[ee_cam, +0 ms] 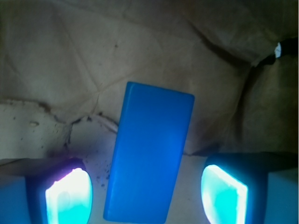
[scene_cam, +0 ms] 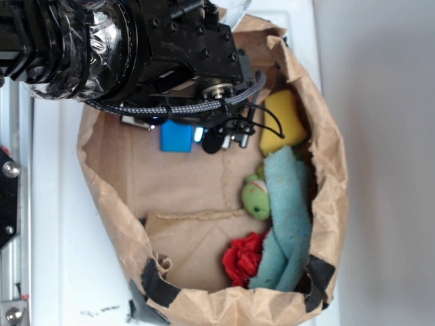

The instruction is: Grab the blue block.

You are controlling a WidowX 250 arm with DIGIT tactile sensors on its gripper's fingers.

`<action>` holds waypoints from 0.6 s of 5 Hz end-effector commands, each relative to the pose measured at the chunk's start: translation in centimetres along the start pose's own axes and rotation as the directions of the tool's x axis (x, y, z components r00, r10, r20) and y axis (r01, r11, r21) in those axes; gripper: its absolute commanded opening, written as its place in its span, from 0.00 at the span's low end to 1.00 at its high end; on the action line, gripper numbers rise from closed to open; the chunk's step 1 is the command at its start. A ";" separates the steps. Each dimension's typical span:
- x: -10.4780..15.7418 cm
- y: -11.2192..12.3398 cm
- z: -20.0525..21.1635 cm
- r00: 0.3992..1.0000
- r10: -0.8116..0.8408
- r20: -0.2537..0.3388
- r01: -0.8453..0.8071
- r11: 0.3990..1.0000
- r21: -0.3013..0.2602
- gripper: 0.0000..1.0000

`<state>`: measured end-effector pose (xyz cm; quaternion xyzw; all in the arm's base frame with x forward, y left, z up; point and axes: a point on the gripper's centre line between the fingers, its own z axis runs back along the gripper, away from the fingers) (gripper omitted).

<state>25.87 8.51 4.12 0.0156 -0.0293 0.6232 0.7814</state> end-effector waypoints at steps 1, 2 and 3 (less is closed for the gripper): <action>1.1 0.9 1.8 1.000 0.014 0.025 -0.013 0.999 -0.048 1.00; 1.1 0.9 1.8 1.000 0.014 0.025 -0.013 0.999 -0.048 1.00; 1.0 0.7 0.4 0.999 0.046 0.011 -0.045 0.995 -0.088 1.00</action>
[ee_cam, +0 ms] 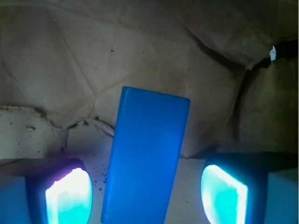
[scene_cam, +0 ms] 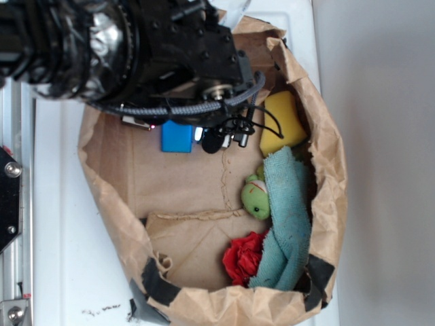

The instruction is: Grab the blue block.

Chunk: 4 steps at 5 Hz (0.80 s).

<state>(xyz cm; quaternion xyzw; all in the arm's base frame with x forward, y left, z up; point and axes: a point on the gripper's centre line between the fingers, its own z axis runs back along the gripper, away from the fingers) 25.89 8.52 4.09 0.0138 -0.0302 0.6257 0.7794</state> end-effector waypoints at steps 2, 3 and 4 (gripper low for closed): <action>0.8 -0.2 -1.2 0.999 0.005 0.040 0.001 0.988 -0.153 1.00; 0.8 -0.4 -1.6 0.998 0.006 0.058 0.004 0.987 -0.158 1.00; 0.7 -0.5 -1.8 0.997 -0.018 0.079 0.031 0.986 -0.164 1.00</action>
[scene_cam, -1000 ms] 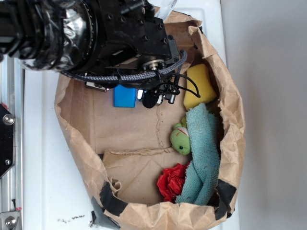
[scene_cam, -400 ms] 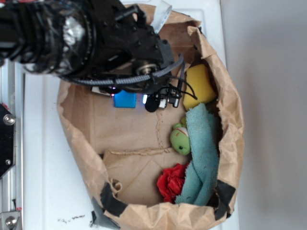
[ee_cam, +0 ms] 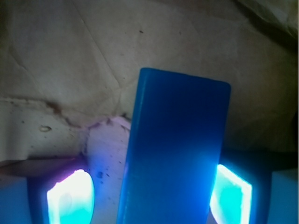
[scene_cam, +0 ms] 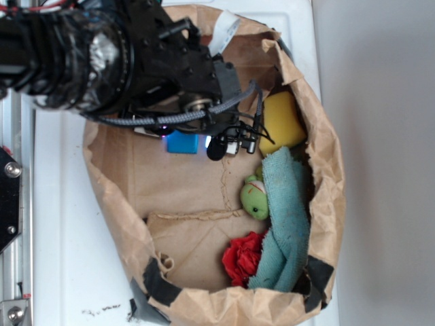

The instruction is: Grab the blue block.

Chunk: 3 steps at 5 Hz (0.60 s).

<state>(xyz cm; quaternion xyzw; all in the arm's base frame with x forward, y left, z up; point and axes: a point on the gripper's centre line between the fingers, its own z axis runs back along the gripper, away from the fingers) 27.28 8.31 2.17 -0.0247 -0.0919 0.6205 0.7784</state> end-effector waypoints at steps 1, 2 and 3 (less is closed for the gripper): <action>0.7 0.9 0.2 0.998 0.006 0.062 -0.004 1.000 -0.031 0.00; 0.5 1.1 0.3 0.996 -0.012 0.093 0.016 0.999 -0.034 0.00; 0.2 1.2 0.8 0.983 -0.128 0.133 0.137 0.988 -0.065 0.00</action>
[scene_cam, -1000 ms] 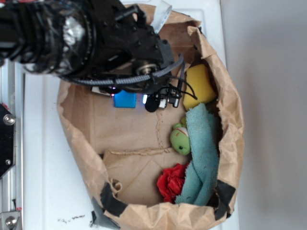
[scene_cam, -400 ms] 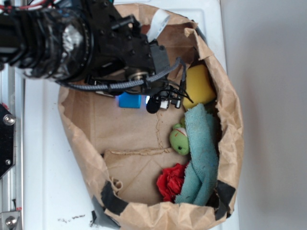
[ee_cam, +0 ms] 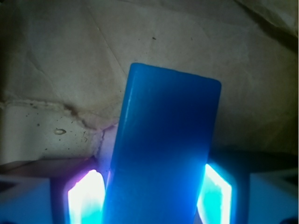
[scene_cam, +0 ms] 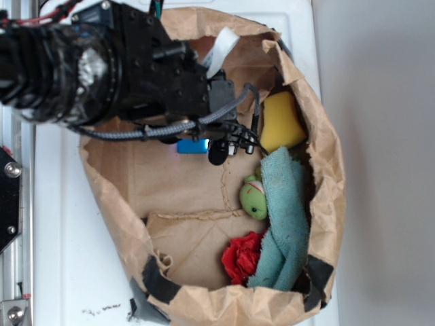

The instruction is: Grab the blue block.

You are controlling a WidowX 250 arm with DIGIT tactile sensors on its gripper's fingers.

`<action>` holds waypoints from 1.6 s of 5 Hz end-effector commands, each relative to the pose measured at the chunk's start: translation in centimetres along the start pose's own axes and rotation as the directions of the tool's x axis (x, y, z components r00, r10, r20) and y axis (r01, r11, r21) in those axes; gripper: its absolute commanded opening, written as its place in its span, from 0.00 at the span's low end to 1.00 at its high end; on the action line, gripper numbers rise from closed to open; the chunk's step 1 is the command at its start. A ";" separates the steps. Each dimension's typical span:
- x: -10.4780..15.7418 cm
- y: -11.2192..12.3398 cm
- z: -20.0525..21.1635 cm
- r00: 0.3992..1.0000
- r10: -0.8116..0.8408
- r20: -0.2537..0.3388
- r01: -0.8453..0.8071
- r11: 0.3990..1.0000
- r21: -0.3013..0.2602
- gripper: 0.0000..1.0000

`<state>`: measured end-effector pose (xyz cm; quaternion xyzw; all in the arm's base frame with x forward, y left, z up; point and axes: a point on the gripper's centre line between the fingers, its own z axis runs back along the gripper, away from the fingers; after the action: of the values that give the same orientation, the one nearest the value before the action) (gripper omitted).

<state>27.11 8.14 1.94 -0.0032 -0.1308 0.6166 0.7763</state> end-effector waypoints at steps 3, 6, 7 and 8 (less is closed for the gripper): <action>-0.8 0.6 9.9 0.865 -0.489 0.110 0.491 0.871 0.010 0.00; 0.4 -1.6 16.1 0.720 -0.690 -0.076 0.680 0.723 -0.124 0.00; 1.5 -2.0 17.1 0.671 -0.739 -0.058 0.726 0.671 -0.151 0.00; 1.4 -1.9 18.5 0.599 -0.798 -0.073 0.772 0.599 -0.213 0.00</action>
<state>25.15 3.76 17.96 -0.0580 -0.0678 0.1971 0.9763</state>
